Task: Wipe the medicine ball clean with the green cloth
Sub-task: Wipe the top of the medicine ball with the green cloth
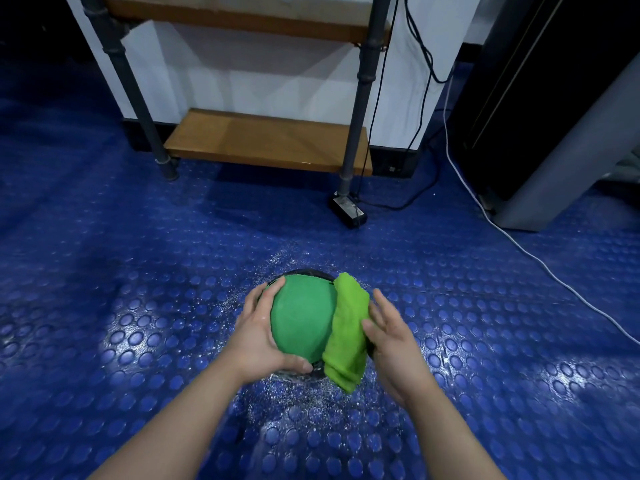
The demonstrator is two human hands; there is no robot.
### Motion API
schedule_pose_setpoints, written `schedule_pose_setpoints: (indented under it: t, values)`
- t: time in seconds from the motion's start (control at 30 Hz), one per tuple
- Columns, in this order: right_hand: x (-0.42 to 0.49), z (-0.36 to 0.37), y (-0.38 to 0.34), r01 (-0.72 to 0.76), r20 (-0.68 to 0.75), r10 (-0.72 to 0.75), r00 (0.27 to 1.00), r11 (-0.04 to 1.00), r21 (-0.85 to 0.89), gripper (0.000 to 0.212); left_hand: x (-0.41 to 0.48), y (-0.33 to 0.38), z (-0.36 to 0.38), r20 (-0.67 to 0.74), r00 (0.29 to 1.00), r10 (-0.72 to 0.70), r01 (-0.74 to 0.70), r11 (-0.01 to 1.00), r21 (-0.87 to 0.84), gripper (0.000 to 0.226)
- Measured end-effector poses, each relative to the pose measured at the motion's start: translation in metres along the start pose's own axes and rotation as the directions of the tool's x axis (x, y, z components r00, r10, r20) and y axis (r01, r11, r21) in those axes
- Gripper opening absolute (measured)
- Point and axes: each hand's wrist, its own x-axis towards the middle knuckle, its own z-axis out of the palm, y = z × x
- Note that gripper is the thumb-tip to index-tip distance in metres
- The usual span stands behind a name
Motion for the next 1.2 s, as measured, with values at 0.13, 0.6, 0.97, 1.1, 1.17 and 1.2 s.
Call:
schedule_pose_setpoints:
  t: [0.13, 0.6, 0.97, 1.1, 1.17, 1.2]
  values:
    - [0.010, 0.003, 0.006, -0.067, -0.203, 0.035, 0.979, 0.986, -0.153, 0.069, -0.002, -0.003, 0.000, -0.002, 1.000, 0.002, -0.002, 1.000, -0.003, 0.139]
    - [0.012, -0.010, -0.014, -0.118, -0.138, 0.159, 0.977, 0.956, 0.268, 0.021, -0.001, -0.003, 0.000, 0.012, 1.000, 0.000, 0.000, 1.000, -0.002, 0.139]
    - [0.025, 0.009, -0.015, 0.237, 0.056, -0.322, 0.945, 0.558, -0.795, 0.052, -0.002, -0.003, 0.002, 0.015, 1.000, 0.024, -0.024, 0.999, 0.039, 0.142]
    - [0.030, 0.019, 0.001, 0.310, 0.094, -0.397, 0.913, 0.524, -0.793, 0.052, -0.002, -0.004, 0.004, 0.015, 0.999, 0.035, -0.036, 0.997, 0.065, 0.144]
    - [0.030, 0.029, 0.014, 0.274, 0.079, -0.334, 0.939, 0.593, -0.757, 0.049, -0.003, -0.003, 0.006, 0.023, 0.999, 0.048, -0.050, 0.995, 0.083, 0.143]
    - [0.030, 0.034, 0.018, 0.269, 0.060, -0.347, 0.936, 0.594, -0.758, 0.050, -0.003, -0.003, 0.006, 0.021, 0.998, 0.056, -0.058, 0.995, 0.085, 0.143]
